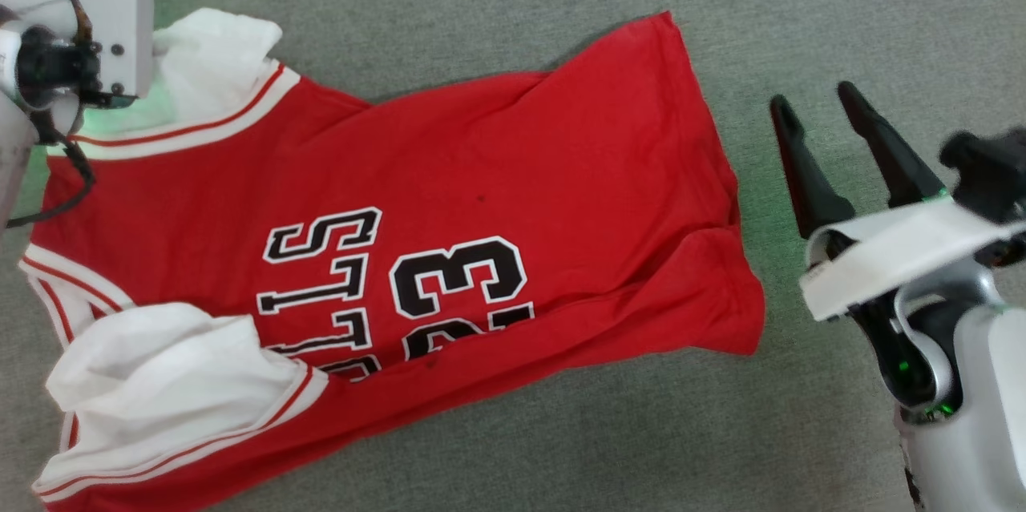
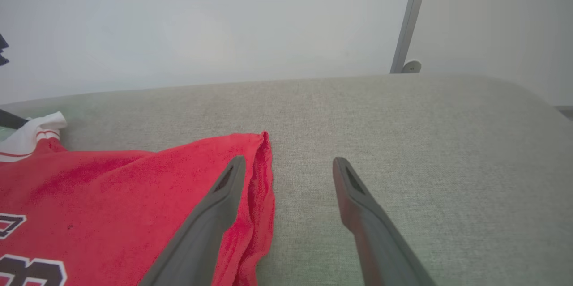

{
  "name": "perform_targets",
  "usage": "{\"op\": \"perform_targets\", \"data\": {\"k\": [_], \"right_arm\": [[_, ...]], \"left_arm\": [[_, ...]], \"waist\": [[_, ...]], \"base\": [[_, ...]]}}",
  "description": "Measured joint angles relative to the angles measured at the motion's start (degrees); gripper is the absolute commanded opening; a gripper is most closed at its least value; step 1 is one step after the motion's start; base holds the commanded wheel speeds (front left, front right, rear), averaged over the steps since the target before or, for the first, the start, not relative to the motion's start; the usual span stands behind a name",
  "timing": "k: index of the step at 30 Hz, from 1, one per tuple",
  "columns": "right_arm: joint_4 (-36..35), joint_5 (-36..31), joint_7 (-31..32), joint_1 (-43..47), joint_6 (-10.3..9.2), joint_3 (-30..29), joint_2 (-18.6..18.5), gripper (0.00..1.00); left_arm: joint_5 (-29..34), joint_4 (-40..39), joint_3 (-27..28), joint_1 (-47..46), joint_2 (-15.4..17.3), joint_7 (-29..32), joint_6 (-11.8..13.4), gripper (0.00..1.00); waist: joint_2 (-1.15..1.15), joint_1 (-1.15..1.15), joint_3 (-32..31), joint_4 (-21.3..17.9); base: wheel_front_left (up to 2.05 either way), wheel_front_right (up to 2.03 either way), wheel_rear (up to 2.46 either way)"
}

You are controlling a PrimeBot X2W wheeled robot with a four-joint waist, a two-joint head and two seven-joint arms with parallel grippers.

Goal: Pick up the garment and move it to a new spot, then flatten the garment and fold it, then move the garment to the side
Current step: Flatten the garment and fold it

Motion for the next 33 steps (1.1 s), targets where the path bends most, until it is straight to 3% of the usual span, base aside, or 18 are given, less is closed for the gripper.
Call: {"op": "perform_targets", "data": {"k": [7, 18, 24, 25, 26, 33], "right_arm": [[2.61, 1.22, 12.07, -9.10, 0.00, 1.23, 0.25, 1.00], [23.98, 1.40, 29.43, -26.91, 0.00, 4.34, 0.21, 1.00], [31.92, 2.48, 36.32, -33.61, 0.00, 8.22, -0.76, 1.00], [32.95, 2.90, 37.02, -34.49, 0.00, 8.67, -0.88, 0.34], [33.78, 3.41, 37.85, -35.25, -0.01, 9.24, -1.03, 0.00], [36.72, 5.46, 35.79, -36.79, 0.00, 11.37, -3.24, 0.00]], "left_arm": [[0.13, -0.69, -0.27, -1.04, -0.82, -0.26, 0.07, 0.00], [0.18, -1.81, -0.30, -2.86, -3.31, -1.48, 0.31, 0.00], [0.03, -1.86, -0.20, -3.37, -4.44, -2.36, 0.07, 0.00], [-0.03, -1.79, -0.13, -3.44, -4.63, -2.49, 0.05, 0.00], [-0.03, -1.71, -0.12, -3.47, -4.79, -2.87, 0.03, 0.00], [-0.31, -0.67, 0.01, -3.36, -5.80, -6.47, -1.03, 0.00]], "waist": [[0.00, 0.00, 0.78, 1.08], [0.00, 0.00, 2.55, 4.26], [0.00, 0.00, 3.17, 5.79], [0.00, 0.00, 3.24, 5.99], [0.00, 0.00, 3.29, 6.19], [0.00, 0.00, 2.54, 7.68]], "base": [[0.00, 0.00, 0.00], [0.00, 0.00, 0.00], [0.00, 0.00, 0.00], [0.00, 0.00, 0.00], [0.00, 0.00, 0.00], [0.00, 0.00, 0.00]]}}
